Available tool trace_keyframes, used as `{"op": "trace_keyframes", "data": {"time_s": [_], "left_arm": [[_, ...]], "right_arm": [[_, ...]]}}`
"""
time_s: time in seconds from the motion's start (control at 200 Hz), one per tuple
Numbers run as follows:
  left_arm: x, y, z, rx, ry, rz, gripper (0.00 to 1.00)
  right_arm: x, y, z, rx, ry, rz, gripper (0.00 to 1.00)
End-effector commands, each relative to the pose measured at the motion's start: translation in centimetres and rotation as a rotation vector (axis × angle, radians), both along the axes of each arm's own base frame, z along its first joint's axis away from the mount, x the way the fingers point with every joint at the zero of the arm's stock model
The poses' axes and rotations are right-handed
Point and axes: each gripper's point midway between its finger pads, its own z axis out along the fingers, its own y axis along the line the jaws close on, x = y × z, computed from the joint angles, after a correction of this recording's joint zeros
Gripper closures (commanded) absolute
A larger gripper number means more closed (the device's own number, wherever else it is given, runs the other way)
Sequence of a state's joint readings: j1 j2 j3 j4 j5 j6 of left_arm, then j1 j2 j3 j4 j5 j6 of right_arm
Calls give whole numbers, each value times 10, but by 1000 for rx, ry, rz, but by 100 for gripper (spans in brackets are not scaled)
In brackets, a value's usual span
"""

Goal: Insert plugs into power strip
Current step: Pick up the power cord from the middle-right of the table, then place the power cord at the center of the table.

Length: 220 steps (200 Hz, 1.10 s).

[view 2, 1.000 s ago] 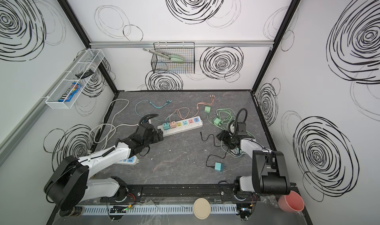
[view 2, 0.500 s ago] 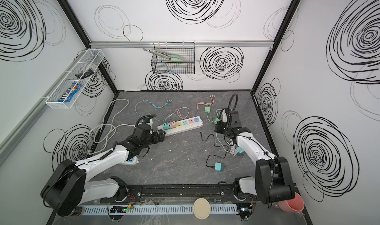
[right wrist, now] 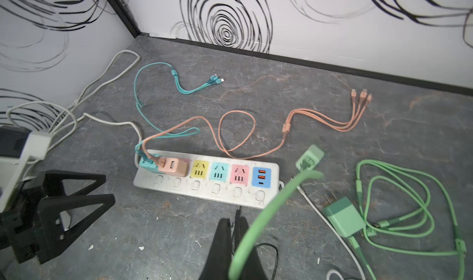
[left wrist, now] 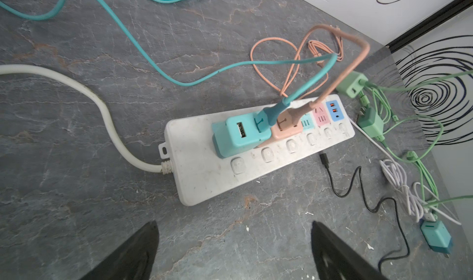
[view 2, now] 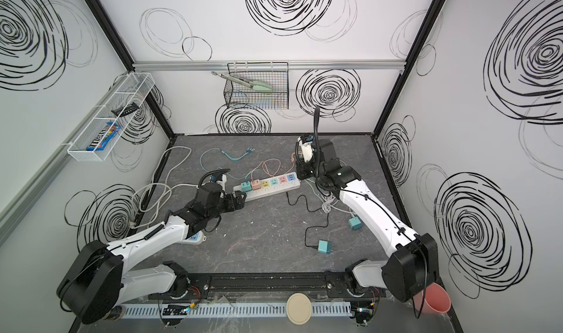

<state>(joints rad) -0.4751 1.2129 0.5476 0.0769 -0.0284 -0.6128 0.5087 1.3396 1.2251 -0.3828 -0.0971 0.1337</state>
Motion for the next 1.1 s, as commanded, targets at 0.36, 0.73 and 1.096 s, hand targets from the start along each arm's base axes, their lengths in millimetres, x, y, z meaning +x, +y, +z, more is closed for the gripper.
{"op": "trace_keyframes", "data": {"time_s": [0.36,0.73,1.096], "left_arm": [[5,3,27,-5,-81,11,4],[3,16,21,51,-49,63,4],[-17,-24,-6,188,35,-145,4]], "right_arm": [[-64,86,82,76,-108,406,100],[-51,62,6,217,89,341,100],[-7,-18,-111,175,363,-20,82]]}}
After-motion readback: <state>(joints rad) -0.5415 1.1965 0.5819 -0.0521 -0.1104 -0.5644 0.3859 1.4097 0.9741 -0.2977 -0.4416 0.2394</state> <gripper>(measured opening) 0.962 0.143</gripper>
